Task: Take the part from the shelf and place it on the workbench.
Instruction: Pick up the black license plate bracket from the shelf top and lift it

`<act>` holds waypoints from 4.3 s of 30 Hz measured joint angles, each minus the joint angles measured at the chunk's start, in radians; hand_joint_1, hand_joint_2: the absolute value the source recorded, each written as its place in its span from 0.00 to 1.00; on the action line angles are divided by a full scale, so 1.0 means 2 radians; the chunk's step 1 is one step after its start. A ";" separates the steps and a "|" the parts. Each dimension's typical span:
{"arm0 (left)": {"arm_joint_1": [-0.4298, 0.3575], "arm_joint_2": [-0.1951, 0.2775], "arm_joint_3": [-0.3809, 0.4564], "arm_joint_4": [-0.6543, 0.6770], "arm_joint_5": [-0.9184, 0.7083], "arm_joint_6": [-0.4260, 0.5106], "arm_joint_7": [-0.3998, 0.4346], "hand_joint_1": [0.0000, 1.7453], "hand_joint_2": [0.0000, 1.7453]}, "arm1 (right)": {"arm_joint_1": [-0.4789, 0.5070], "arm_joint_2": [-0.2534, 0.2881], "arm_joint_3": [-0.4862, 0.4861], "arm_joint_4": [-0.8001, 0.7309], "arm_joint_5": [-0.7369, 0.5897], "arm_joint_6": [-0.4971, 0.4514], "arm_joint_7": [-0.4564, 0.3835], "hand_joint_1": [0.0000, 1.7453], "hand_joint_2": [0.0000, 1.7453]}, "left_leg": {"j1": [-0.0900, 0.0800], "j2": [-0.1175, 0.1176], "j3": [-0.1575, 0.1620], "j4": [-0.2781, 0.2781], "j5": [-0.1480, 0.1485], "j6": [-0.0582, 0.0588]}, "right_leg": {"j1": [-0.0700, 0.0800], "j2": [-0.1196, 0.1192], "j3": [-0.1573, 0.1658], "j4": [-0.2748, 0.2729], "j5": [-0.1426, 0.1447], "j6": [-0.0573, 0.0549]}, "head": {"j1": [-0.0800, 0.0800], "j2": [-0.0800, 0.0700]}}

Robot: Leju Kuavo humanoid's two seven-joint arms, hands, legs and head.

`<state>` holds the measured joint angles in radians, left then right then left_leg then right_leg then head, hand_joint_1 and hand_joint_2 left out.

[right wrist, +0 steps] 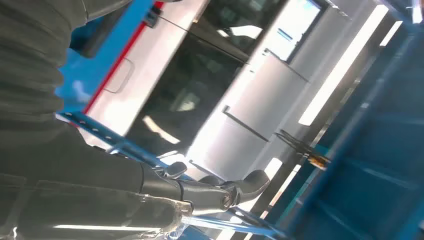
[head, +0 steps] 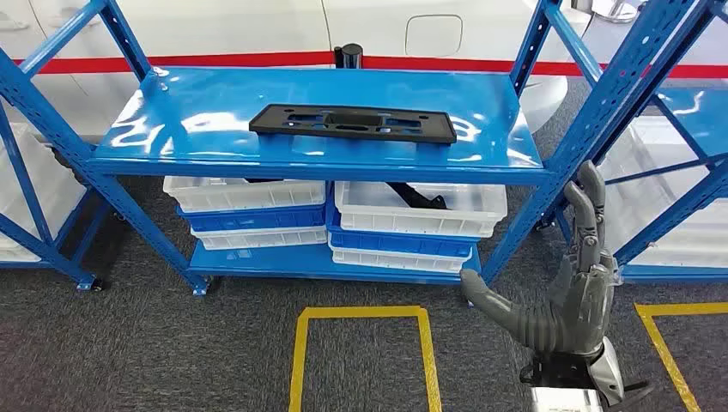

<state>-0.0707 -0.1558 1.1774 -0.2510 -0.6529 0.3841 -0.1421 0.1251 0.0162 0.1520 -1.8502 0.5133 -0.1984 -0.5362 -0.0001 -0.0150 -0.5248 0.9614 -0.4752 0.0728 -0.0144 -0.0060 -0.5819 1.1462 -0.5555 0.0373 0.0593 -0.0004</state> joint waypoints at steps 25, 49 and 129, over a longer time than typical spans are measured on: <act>0.001 0.003 -0.016 0.004 -0.016 -0.009 0.002 0.00 0.00 | 0.032 -0.022 0.000 -0.007 0.008 -0.014 0.016 0.00 1.00 | -0.001 0.008 -0.071 0.044 0.021 -0.019 | -0.001 0.003 0.072 -0.075 -0.018 -0.009 | -0.004 0.000; 0.001 0.002 -0.022 0.007 -0.024 -0.019 0.001 0.00 0.00 | 0.043 -0.028 -0.001 -0.018 0.011 -0.021 0.019 0.00 1.00 | 0.005 0.005 -0.077 0.169 -0.080 -0.040 | -0.007 0.003 0.017 -0.060 0.023 -0.019 | -0.008 0.000; -0.001 0.007 -0.024 0.013 -0.037 -0.034 0.019 0.00 0.00 | 0.031 -0.039 0.000 -0.021 0.027 -0.027 0.021 0.00 1.00 | 0.000 0.004 -0.004 0.013 -0.004 -0.012 | -0.001 0.004 -0.016 -0.007 0.012 0.009 | -0.012 0.000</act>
<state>-0.0735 -0.1426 1.1303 -0.2252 -0.7264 0.3152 -0.1034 0.1868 -0.0616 0.1521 -1.8914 0.5680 -0.2534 -0.4945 0.0004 -0.0074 -0.5336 0.9871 -0.4832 0.0481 -0.0165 0.0022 -0.6148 1.1319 -0.5325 0.0558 0.0351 -0.0004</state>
